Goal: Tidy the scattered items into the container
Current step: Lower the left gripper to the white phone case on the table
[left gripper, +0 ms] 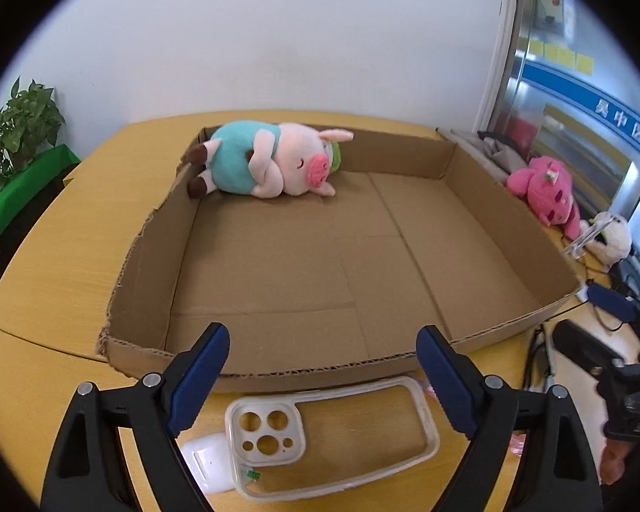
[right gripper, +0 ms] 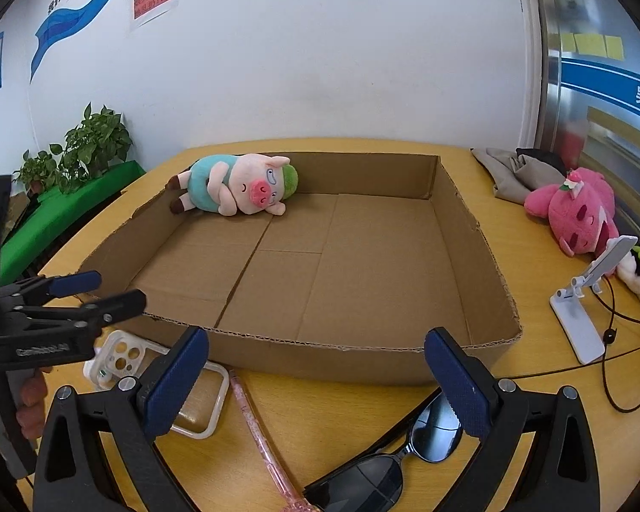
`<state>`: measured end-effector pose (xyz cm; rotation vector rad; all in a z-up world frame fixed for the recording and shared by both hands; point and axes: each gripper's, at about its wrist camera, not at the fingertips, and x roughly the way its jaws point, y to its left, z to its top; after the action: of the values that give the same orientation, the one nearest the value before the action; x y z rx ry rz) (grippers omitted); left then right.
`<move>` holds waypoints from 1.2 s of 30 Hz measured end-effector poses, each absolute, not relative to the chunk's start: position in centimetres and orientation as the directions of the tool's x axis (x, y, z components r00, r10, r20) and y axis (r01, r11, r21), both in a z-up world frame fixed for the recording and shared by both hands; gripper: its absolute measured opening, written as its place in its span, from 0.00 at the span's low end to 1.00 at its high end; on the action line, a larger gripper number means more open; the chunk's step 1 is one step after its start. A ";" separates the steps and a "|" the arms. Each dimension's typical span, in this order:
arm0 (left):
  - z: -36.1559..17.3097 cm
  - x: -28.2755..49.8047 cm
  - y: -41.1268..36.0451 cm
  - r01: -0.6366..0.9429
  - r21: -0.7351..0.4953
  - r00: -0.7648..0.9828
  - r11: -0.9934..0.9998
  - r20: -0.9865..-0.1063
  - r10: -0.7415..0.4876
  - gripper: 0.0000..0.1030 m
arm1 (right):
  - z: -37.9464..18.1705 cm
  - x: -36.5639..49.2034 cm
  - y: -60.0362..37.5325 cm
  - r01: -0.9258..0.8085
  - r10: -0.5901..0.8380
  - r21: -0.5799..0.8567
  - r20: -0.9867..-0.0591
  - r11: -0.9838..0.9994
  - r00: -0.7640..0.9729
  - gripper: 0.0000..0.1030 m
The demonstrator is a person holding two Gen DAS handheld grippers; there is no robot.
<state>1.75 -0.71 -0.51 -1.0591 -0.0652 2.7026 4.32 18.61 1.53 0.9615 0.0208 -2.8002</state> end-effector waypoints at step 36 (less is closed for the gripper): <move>-6.9 4.7 -6.1 -0.173 -0.311 -0.573 -0.935 -0.740 0.352 0.56 | -5.8 4.9 12.2 0.262 -0.343 0.231 -0.754 -0.937 -0.561 0.89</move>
<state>4.67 -6.14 -6.85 -1.2582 -0.2944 2.5320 4.88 12.18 -5.84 1.2387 -0.1312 -2.5044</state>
